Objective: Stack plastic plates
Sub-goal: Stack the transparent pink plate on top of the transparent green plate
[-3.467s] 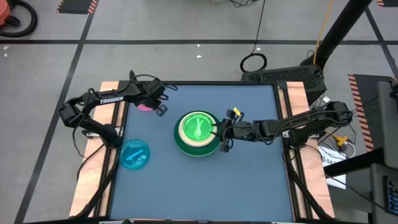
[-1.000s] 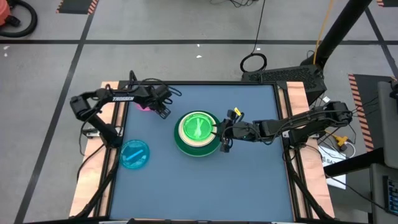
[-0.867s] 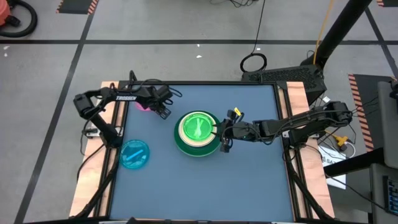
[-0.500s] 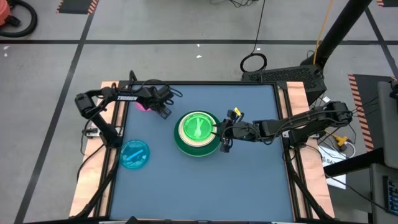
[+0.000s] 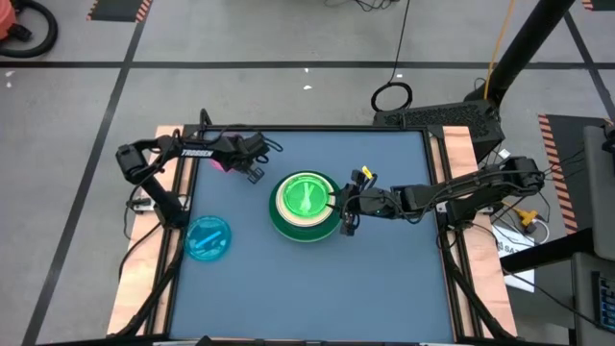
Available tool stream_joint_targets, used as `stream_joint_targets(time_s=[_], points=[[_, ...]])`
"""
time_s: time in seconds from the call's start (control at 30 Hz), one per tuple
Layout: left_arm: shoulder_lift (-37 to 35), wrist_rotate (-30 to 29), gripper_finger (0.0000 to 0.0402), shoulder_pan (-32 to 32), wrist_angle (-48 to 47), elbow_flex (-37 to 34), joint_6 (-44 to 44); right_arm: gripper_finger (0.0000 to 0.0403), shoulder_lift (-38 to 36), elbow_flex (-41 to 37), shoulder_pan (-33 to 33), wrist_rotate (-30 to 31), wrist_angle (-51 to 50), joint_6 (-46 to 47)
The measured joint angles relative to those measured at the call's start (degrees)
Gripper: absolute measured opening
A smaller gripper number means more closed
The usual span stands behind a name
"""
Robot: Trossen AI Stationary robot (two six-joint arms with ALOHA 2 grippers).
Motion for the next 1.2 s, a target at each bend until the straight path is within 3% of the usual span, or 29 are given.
stream_joint_targets(time_s=[0.23, 0.47, 0.8, 1.1, 1.2], points=[[-2.6, -3.8, 0.0005, -4.4, -2.5, 0.3, -0.2, 0.0139, 0.0, 0.0, 0.0, 0.0, 0.0, 0.1], [-10.0, -6.4, 0.0005, -11.3, -3.9, 0.3, 0.5, 0.0139, 0.0, 0.0, 0.0, 0.0, 0.0, 0.1], [-19.7, -7.0, 0.0004, -26.4, -1.8, 0.3, 5.4, 0.0139, 0.0, 0.0, 0.0, 0.0, 0.0, 0.0], [-21.1, -7.4, 0.0003, -40.9, 6.9, 0.3, 11.6, 0.0139, 0.0, 0.0, 0.0, 0.1, 0.1, -0.2], [-21.1, -4.7, 0.0003, -44.7, 10.0, 0.3, 14.6, 0.0139, 0.0, 0.0, 0.0, 0.1, 0.0, -0.3]])
